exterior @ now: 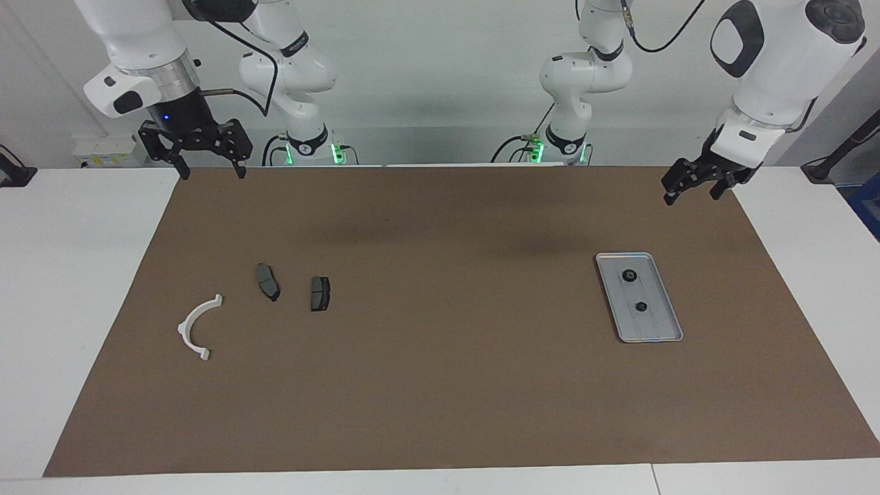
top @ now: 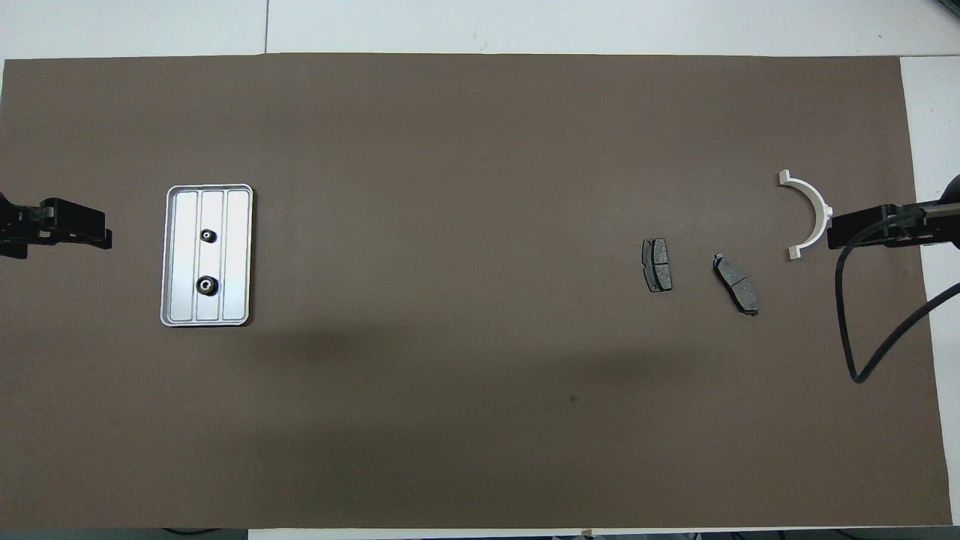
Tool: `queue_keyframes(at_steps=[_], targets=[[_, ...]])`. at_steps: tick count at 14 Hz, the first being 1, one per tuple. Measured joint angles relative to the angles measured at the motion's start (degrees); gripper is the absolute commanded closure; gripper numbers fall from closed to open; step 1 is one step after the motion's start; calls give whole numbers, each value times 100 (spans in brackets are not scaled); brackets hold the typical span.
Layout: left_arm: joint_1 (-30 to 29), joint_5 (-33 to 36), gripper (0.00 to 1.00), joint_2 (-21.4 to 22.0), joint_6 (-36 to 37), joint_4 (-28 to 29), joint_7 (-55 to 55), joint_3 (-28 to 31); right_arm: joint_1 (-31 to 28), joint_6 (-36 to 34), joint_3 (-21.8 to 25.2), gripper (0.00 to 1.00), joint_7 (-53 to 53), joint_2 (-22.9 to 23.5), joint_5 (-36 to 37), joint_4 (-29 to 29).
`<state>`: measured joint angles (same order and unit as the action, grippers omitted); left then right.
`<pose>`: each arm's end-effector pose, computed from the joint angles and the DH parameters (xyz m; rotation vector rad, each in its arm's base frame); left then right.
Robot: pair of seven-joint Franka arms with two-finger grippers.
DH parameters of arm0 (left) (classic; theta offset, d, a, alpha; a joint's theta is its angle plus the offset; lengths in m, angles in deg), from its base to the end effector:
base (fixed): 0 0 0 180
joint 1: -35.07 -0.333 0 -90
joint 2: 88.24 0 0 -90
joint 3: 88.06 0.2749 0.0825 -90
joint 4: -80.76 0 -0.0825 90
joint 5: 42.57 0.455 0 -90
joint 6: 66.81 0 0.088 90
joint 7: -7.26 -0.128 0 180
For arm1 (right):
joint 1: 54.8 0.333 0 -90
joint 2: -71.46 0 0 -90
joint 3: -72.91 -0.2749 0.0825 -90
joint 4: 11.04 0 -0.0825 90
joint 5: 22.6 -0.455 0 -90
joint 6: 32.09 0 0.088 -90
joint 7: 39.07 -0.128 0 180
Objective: Pick bearing gear from pile to tray
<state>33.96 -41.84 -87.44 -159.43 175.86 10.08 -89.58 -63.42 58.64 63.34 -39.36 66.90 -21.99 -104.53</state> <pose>0.6228 -0.0029 0.5267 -3.1267 -0.0646 0.0453 0.6059 0.0116 0.5787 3.1176 0.0174 0.0476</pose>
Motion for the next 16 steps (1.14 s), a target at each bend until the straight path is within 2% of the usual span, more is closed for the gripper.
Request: queue_keyframes(at_steps=[5, 9, 16], targets=[[0, 0, 0, 1, 0, 0, -4, 0, 160, -93, 76, 0, 0, 186, 0, 236], [0, 0, 0, 1, 0, 0, -5, 0, 529, -127, 488, 0, 0, 198, 0, 319], [0, 0, 0, 2, 0, 0, -12, -1, 592, -134, 554, 0, 0, 198, 0, 336]])
